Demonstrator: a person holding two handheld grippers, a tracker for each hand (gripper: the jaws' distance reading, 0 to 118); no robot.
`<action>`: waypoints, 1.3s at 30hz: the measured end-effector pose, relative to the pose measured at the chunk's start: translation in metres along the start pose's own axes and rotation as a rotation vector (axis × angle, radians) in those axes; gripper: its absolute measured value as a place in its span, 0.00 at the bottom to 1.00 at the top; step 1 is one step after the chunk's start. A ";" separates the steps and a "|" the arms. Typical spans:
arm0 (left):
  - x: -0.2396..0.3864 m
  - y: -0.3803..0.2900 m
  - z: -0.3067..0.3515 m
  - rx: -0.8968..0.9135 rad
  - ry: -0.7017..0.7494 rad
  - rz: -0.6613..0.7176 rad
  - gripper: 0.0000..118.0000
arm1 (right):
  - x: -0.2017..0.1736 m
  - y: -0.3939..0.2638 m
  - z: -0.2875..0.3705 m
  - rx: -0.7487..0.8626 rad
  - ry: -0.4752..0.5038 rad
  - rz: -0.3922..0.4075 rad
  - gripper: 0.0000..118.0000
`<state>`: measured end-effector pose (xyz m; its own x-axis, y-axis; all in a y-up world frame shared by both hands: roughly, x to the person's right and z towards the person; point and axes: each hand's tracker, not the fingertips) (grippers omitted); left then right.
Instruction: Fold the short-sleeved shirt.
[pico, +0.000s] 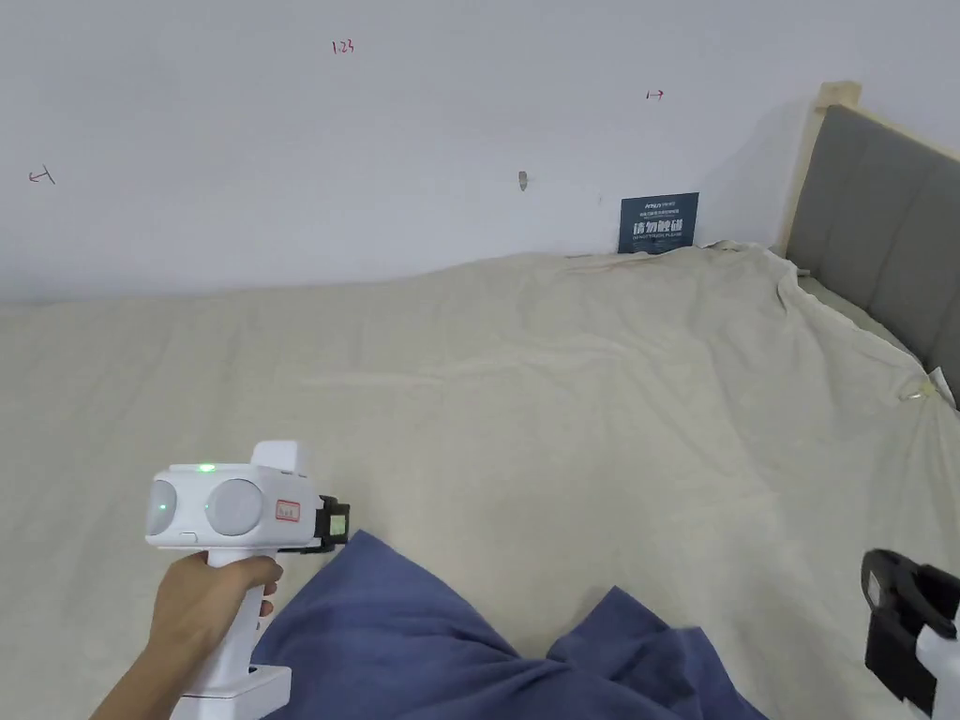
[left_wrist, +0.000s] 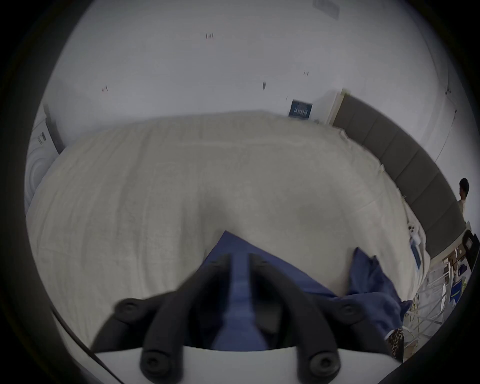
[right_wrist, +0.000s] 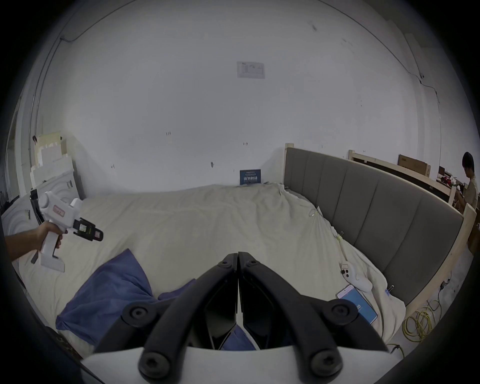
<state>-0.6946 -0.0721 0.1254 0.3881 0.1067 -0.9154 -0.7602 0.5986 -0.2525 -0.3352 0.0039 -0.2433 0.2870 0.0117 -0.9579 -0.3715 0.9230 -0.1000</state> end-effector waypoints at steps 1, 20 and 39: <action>-0.004 0.004 -0.015 -0.039 -0.004 0.011 0.54 | 0.000 -0.002 -0.004 -0.013 -0.004 0.008 0.00; 0.002 0.001 -0.125 -0.192 0.059 -0.064 0.42 | -0.003 -0.024 -0.037 -0.112 -0.043 0.019 0.00; 0.004 -0.020 0.038 0.081 -0.036 -0.017 0.00 | -0.013 -0.053 -0.151 -0.484 0.132 0.046 0.87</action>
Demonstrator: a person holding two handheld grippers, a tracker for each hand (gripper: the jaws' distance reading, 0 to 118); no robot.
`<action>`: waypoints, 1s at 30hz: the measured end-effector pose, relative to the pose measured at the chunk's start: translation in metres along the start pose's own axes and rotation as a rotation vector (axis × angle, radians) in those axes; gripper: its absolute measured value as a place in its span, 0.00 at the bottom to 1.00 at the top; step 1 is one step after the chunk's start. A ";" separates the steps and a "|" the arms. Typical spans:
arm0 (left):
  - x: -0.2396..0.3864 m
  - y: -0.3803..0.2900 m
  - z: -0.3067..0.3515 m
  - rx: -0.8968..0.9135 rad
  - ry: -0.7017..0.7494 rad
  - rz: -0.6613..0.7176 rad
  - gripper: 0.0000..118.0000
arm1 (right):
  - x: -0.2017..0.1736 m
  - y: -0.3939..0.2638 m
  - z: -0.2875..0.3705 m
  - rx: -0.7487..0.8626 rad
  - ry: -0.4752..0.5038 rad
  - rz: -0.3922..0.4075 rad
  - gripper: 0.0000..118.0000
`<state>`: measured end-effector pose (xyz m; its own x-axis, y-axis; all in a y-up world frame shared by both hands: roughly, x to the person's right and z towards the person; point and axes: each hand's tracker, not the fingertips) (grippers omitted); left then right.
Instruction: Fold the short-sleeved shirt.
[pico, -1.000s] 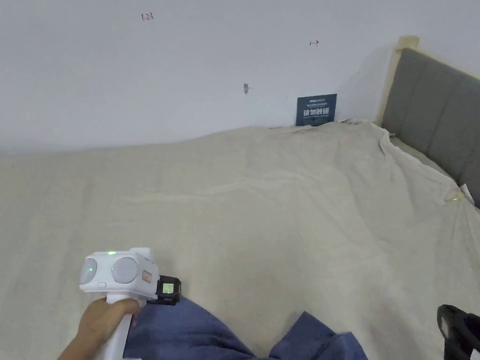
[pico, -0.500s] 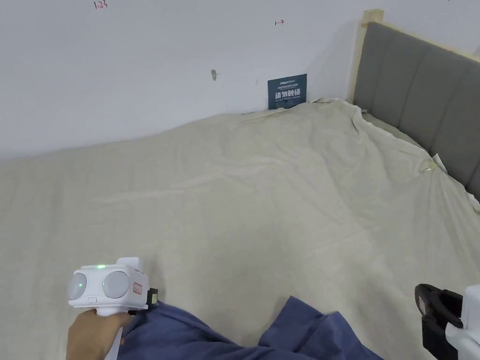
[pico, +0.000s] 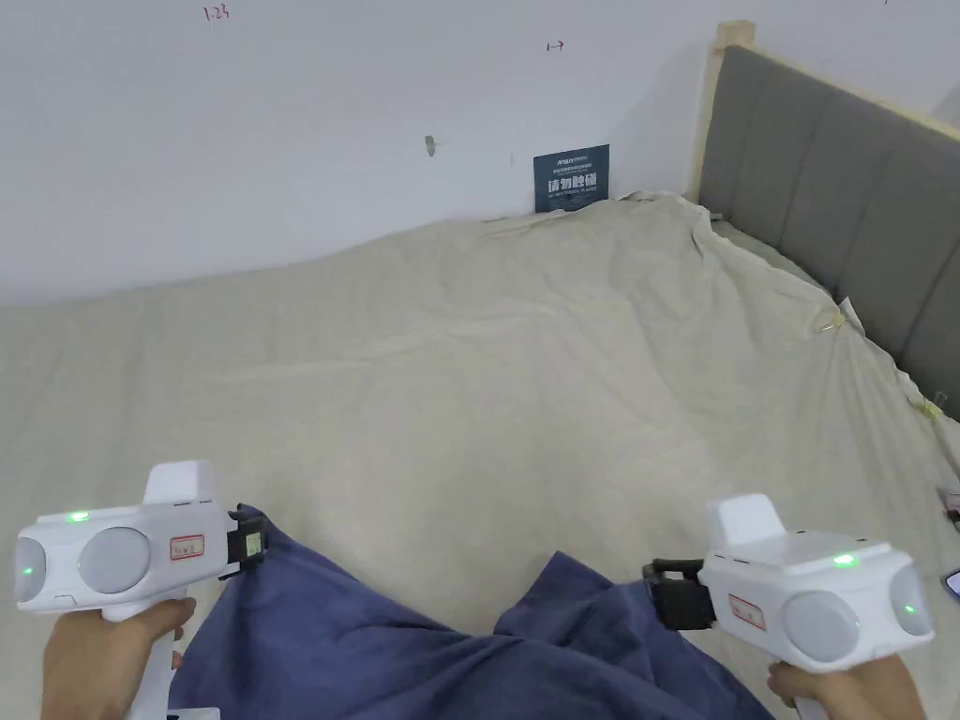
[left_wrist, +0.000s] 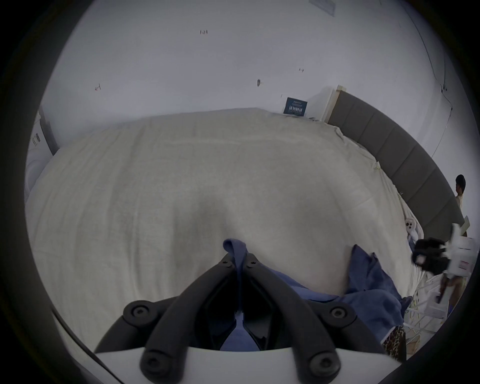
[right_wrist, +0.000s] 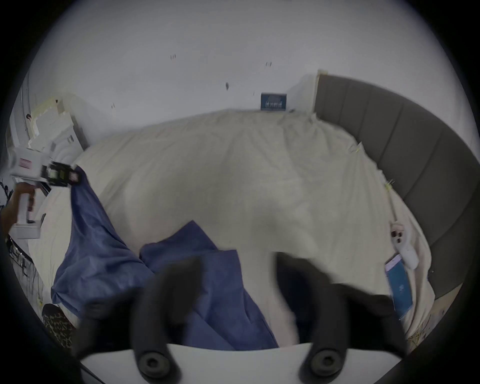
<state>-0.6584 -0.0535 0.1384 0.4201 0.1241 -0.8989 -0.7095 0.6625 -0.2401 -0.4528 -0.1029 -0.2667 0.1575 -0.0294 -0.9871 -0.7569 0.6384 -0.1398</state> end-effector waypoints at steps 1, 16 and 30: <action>0.001 -0.001 0.007 0.005 0.000 -0.004 0.00 | 0.000 0.000 -0.012 -0.018 0.002 -0.013 0.88; 0.014 -0.011 0.026 0.003 -0.003 0.027 0.00 | -0.022 -0.015 -0.065 -0.191 0.035 -0.069 0.11; -0.012 -0.025 0.042 0.032 -0.003 0.131 0.00 | -0.004 0.004 0.018 0.085 0.087 -0.080 0.00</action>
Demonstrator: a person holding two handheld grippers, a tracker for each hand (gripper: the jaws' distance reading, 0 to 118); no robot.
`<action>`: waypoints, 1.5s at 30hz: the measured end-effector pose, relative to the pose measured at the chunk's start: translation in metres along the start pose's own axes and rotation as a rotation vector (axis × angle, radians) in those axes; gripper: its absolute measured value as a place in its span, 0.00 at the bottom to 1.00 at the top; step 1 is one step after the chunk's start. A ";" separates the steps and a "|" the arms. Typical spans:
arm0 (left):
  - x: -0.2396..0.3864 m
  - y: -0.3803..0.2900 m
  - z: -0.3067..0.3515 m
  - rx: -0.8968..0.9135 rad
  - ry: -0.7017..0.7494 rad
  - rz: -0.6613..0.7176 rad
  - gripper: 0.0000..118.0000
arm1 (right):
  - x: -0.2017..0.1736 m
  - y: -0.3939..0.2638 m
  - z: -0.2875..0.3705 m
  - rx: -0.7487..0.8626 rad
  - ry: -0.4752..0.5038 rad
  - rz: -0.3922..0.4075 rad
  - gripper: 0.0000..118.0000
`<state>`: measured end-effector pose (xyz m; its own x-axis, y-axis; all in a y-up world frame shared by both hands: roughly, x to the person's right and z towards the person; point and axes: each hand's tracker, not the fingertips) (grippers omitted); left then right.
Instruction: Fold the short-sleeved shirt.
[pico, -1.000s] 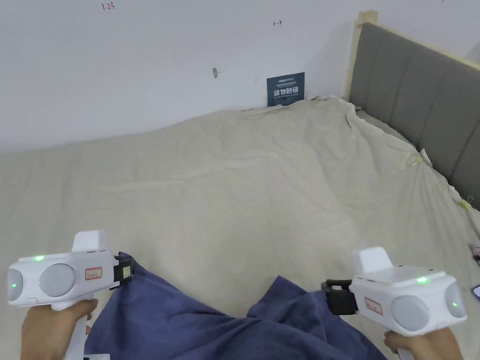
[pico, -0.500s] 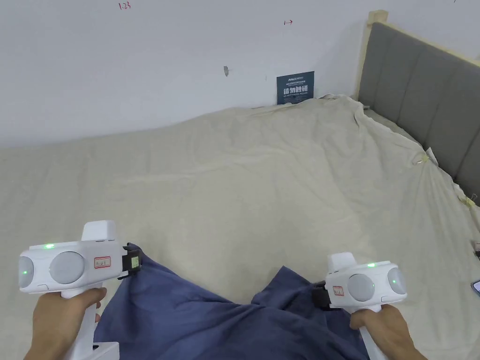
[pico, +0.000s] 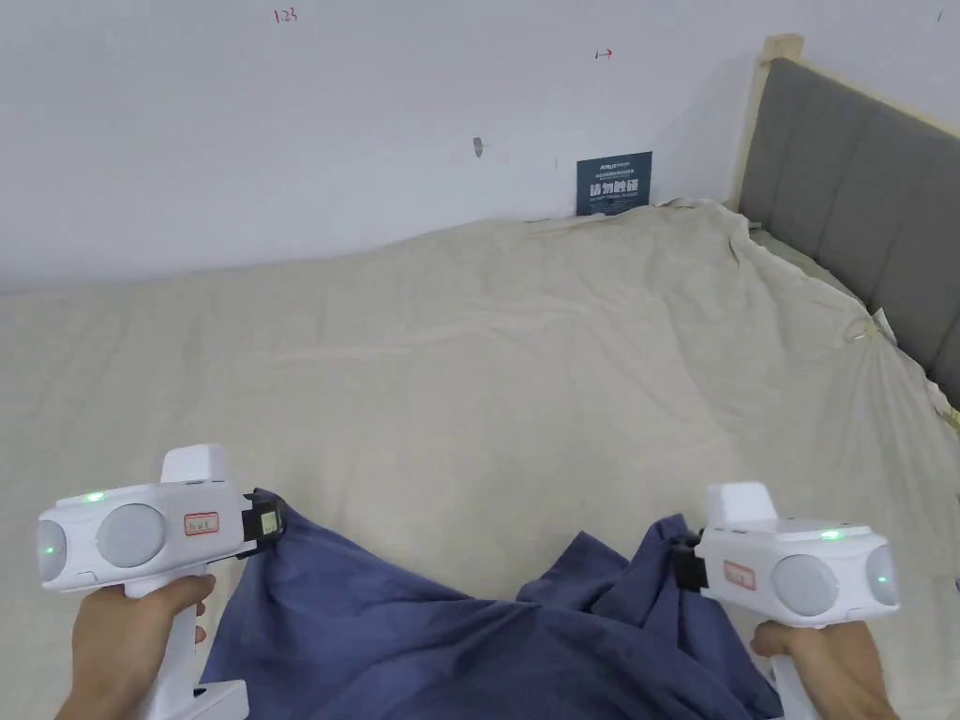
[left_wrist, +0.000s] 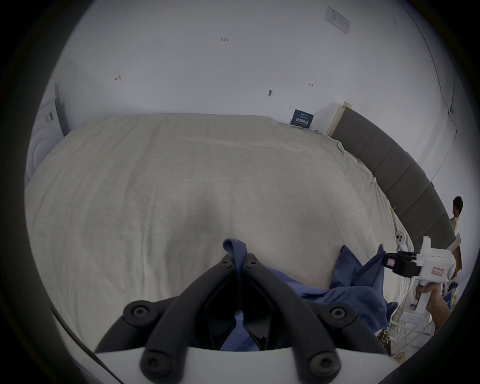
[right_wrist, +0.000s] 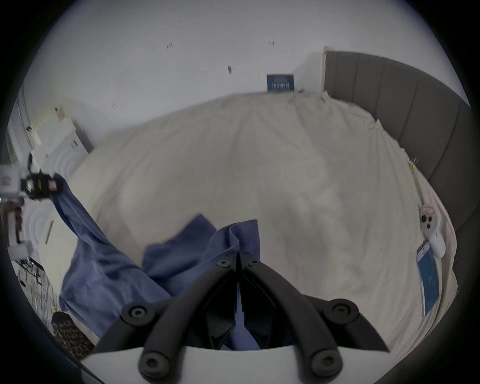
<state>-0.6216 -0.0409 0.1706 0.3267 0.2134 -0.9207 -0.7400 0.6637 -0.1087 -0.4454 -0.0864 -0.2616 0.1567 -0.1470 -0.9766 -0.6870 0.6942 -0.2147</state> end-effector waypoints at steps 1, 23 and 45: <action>-0.003 0.000 0.004 0.009 0.001 0.013 0.00 | 0.002 0.007 0.012 0.043 0.006 -0.010 0.00; -0.058 0.088 0.173 0.384 0.093 0.127 0.00 | 0.025 0.176 0.179 0.607 0.069 -0.093 0.00; -0.022 0.271 0.254 0.669 0.152 0.024 0.00 | -0.027 0.369 0.245 0.933 0.058 -0.006 0.00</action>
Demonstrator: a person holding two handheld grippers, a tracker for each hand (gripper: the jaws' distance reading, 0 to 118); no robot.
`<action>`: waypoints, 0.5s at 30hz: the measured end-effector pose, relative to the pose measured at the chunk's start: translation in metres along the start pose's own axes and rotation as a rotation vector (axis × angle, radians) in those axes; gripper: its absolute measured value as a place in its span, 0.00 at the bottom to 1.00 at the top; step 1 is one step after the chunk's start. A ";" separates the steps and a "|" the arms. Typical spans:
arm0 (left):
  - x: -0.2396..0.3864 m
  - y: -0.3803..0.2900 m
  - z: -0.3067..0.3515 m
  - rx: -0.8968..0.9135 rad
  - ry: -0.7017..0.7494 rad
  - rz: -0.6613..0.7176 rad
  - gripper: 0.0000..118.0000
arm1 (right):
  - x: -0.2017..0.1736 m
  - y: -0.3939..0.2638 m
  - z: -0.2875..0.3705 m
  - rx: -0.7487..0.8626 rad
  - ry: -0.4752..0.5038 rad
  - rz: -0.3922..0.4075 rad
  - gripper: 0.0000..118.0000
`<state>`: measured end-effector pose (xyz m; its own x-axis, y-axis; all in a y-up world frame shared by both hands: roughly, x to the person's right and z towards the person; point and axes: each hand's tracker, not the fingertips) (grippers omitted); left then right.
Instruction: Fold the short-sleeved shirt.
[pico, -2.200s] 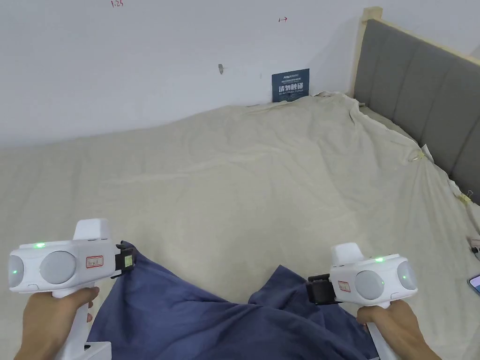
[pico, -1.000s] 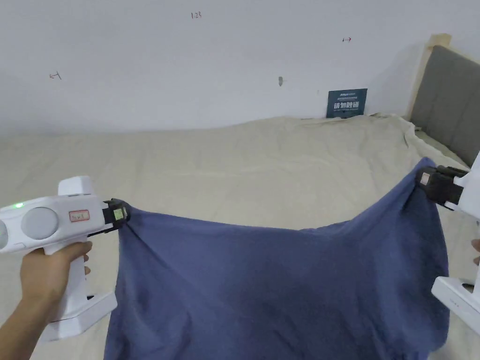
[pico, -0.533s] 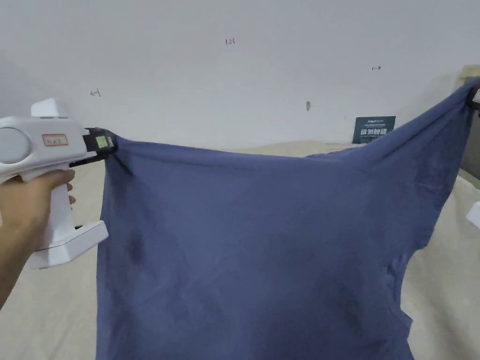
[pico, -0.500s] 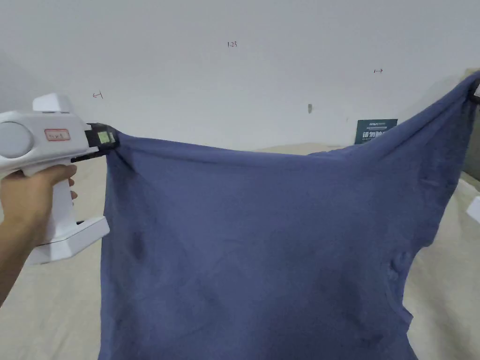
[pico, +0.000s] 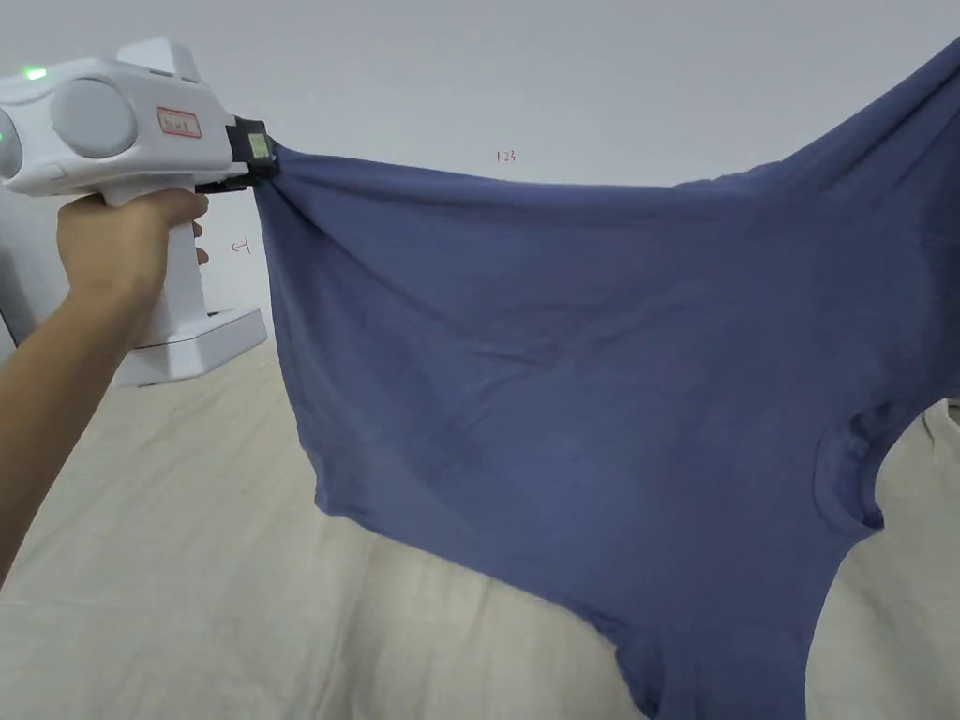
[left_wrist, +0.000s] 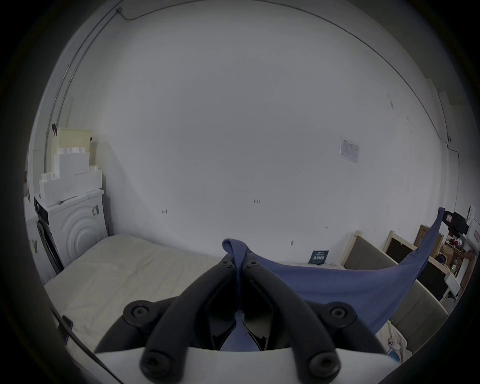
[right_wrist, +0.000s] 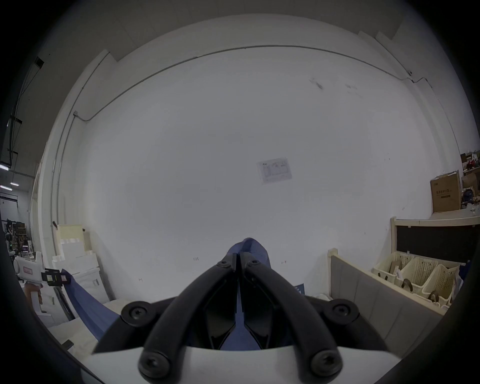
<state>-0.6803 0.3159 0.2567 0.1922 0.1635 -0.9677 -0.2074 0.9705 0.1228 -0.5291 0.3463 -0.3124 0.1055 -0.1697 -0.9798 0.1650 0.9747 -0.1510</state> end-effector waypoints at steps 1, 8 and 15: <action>0.001 0.006 -0.003 0.006 0.000 -0.004 0.00 | 0.002 0.007 -0.007 0.011 0.001 0.002 0.00; 0.005 0.004 -0.024 0.017 -0.003 -0.022 0.00 | -0.006 0.005 -0.020 0.017 0.006 0.029 0.00; -0.002 -0.072 -0.054 -0.116 0.019 -0.057 0.00 | 0.010 -0.079 -0.029 -0.134 0.004 -0.003 0.00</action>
<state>-0.7178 0.2361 0.2378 0.1887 0.1042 -0.9765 -0.3067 0.9509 0.0422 -0.5695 0.2714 -0.3143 0.1013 -0.1719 -0.9799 0.0324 0.9850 -0.1695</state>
